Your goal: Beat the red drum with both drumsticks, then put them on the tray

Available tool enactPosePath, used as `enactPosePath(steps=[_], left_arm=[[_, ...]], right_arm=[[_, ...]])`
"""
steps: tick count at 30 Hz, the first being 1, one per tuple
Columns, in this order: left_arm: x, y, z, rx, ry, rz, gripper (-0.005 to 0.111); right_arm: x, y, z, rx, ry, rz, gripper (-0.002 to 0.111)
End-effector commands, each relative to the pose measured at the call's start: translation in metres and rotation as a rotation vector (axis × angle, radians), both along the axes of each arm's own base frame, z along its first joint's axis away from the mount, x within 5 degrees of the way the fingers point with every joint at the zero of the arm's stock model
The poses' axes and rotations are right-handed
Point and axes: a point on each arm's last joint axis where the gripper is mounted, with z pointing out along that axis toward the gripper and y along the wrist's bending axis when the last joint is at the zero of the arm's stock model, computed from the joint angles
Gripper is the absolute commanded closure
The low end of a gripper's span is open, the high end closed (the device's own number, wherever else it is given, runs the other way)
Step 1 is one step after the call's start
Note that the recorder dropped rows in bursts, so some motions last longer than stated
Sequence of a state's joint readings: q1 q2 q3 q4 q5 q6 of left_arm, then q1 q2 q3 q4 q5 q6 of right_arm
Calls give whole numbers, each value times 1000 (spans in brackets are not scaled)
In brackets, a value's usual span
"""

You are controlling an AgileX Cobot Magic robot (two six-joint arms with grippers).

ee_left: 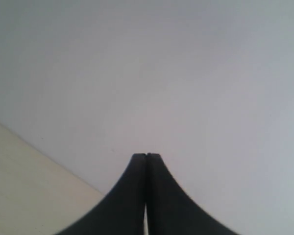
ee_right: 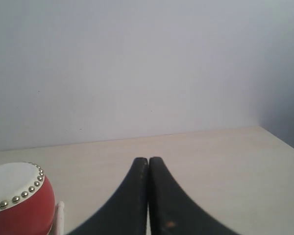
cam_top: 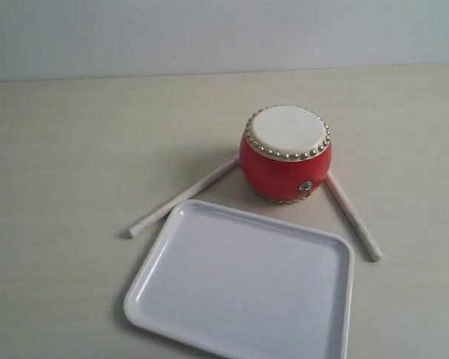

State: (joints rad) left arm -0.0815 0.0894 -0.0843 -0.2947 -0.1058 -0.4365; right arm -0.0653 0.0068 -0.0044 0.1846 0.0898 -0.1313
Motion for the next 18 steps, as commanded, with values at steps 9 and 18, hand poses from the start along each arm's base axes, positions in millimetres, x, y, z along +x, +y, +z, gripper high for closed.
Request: enactPosePath(steps=[9,18], left_arm=[[96,-21,80,708,560,-241,107],[181,-36,93,869,1014,-625,107]], right_arm=[[0,0,-1,3,-5,2,108],[0,0,-1,1,-5,1,108]])
